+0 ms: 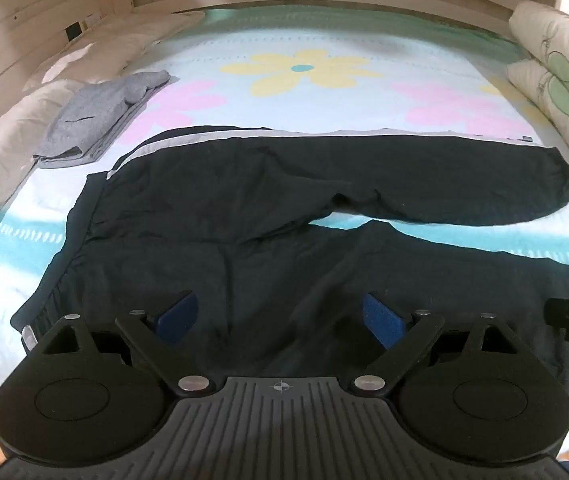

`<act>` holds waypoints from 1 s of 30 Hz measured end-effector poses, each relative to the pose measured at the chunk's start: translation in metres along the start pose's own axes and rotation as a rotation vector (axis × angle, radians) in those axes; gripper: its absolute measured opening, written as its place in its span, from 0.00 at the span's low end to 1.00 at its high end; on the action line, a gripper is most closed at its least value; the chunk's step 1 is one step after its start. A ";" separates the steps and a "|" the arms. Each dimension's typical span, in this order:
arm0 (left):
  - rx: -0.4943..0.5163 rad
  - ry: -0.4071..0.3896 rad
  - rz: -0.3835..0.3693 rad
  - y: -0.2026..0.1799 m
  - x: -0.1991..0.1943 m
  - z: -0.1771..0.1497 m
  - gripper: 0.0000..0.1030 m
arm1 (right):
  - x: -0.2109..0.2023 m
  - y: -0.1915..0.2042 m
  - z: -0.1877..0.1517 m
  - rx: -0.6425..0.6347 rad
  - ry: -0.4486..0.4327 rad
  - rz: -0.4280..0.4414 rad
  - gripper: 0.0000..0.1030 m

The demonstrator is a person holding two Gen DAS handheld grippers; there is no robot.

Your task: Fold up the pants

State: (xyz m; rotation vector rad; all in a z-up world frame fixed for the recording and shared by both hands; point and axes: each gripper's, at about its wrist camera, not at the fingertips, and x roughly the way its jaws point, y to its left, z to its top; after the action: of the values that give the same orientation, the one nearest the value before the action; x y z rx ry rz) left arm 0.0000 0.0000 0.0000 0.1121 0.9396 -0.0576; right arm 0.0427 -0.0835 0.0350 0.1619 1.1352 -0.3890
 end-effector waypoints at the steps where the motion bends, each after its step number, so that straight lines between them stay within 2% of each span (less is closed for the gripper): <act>1: -0.001 0.001 -0.001 0.000 0.000 0.000 0.88 | 0.000 0.000 -0.001 0.000 0.000 0.001 0.99; 30: -0.005 0.000 -0.005 -0.004 0.001 -0.002 0.88 | 0.001 0.000 0.000 -0.003 0.004 -0.001 0.99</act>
State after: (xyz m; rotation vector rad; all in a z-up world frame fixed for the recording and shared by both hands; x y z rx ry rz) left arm -0.0012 -0.0041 -0.0018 0.1050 0.9396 -0.0593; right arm 0.0430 -0.0833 0.0342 0.1593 1.1396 -0.3879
